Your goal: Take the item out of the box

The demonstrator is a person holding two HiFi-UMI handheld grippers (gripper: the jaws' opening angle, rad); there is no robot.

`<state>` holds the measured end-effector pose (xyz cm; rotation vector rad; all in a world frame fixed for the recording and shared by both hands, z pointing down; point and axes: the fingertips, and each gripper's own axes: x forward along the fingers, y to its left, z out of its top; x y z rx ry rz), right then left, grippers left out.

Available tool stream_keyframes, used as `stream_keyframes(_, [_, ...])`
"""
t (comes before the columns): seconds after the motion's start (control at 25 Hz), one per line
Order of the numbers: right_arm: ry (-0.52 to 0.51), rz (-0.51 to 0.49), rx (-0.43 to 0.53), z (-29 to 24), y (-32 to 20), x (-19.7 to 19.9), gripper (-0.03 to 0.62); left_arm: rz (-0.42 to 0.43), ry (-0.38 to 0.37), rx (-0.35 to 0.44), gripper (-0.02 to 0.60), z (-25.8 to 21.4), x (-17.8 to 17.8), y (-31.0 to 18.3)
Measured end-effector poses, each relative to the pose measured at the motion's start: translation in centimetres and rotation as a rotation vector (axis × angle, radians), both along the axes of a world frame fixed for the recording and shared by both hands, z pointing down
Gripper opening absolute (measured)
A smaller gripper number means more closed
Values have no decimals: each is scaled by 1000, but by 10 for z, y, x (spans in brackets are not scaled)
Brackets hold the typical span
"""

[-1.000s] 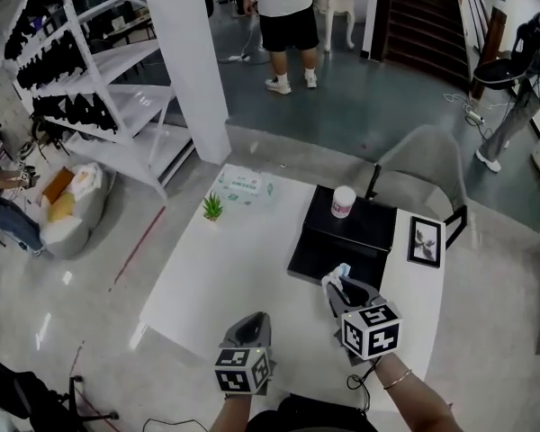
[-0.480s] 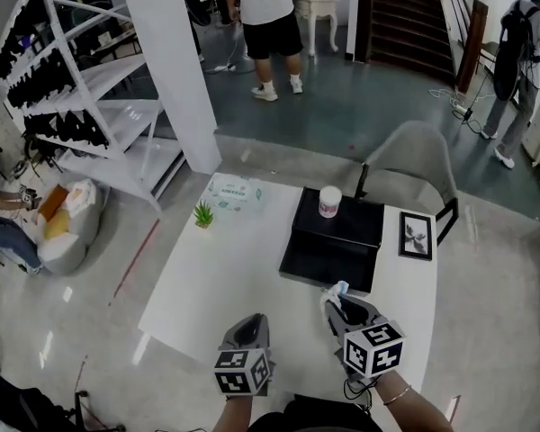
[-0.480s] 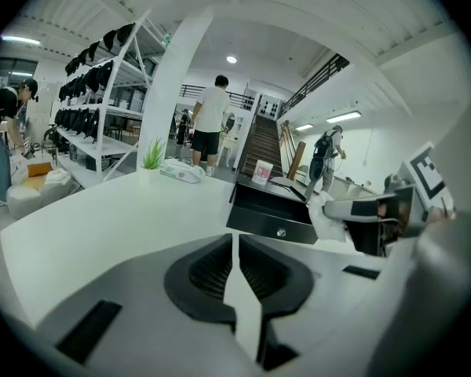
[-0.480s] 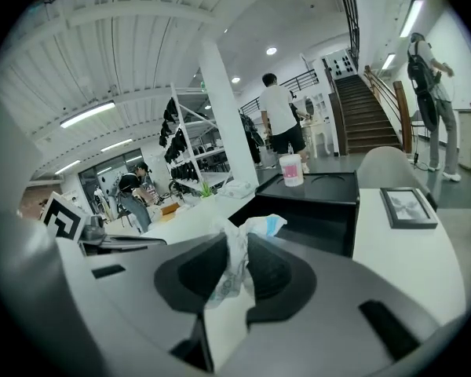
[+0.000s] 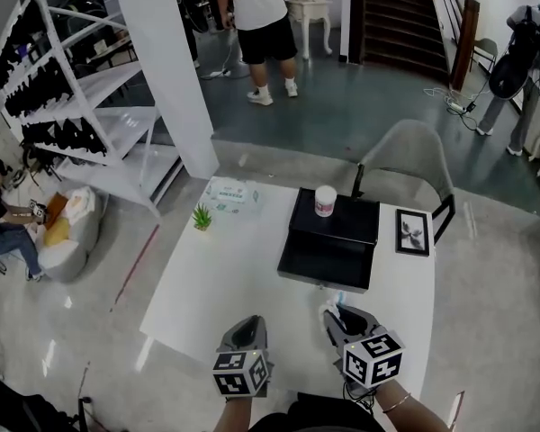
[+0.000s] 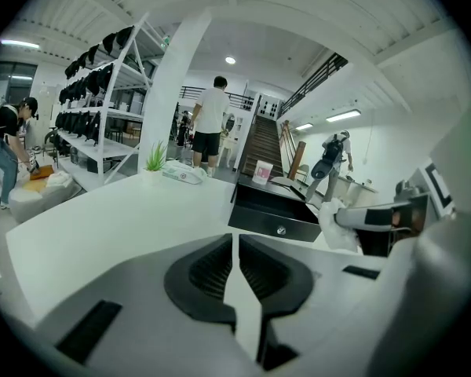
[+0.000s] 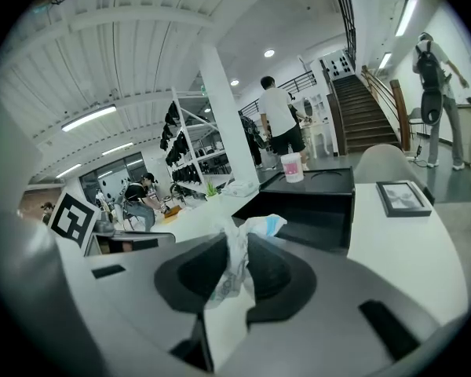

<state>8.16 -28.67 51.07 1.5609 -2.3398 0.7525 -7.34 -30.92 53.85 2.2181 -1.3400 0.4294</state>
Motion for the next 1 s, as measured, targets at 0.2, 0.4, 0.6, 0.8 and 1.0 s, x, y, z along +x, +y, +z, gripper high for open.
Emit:
stream_keyframes(0.2, [3, 0, 3, 0, 11, -2, 78, 9, 4, 5, 28, -2, 2, 4])
stream_keyframes(0.4, [-1, 1, 4, 1, 13, -1, 78, 12, 4, 5, 28, 0, 1, 6])
stream_keyframes(0.6, [4, 5, 7, 0, 14, -2, 78, 13, 5, 5, 28, -1, 1, 9])
stream_keyframes(0.8, [15, 4, 6, 1, 17, -1, 78, 12, 6, 6, 28, -3, 1, 11])
stream_keyframes(1.0, [10, 15, 8, 1, 15, 2, 78, 12, 2, 4, 28, -1, 0, 12])
